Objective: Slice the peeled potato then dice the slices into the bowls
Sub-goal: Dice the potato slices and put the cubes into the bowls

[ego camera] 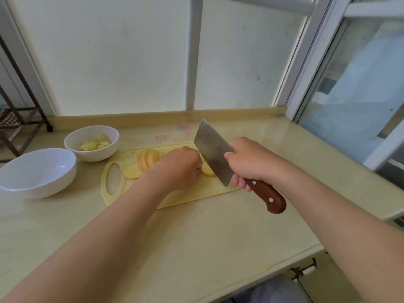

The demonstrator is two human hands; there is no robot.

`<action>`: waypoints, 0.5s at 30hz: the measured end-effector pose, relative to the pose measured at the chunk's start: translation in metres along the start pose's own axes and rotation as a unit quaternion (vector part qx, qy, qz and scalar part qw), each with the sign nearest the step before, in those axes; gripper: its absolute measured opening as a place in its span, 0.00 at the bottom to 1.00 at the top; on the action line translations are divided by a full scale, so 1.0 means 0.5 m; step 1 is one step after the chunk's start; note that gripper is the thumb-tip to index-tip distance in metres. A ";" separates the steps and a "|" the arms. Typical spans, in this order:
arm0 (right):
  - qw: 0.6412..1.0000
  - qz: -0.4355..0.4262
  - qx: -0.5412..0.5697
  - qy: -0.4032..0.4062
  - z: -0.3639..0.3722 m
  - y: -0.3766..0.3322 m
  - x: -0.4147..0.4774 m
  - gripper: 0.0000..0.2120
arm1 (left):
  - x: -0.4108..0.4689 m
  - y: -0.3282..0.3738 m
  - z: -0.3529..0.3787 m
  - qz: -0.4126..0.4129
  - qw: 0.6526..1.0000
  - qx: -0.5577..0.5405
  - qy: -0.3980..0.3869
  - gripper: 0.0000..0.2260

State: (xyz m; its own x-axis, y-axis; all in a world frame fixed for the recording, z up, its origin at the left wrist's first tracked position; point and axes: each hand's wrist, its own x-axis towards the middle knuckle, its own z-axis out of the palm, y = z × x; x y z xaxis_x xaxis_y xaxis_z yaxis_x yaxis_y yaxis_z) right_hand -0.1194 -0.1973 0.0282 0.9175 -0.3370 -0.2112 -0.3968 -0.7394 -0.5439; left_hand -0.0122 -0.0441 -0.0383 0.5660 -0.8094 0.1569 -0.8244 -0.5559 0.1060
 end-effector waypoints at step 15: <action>0.999 0.006 -0.020 -0.031 0.014 -0.007 -0.025 0.16 | 0.004 0.004 0.014 -0.020 1.000 0.011 0.009 0.09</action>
State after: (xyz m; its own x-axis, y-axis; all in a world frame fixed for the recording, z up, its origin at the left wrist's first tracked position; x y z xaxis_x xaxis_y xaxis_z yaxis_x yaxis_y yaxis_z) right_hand -0.1295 -0.1864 0.0270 0.9121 -0.3098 -0.2685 -0.4074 -0.7583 -0.5090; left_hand -0.0128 -0.0479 -0.0445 0.5987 -0.7828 0.1697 -0.8005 -0.5924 0.0912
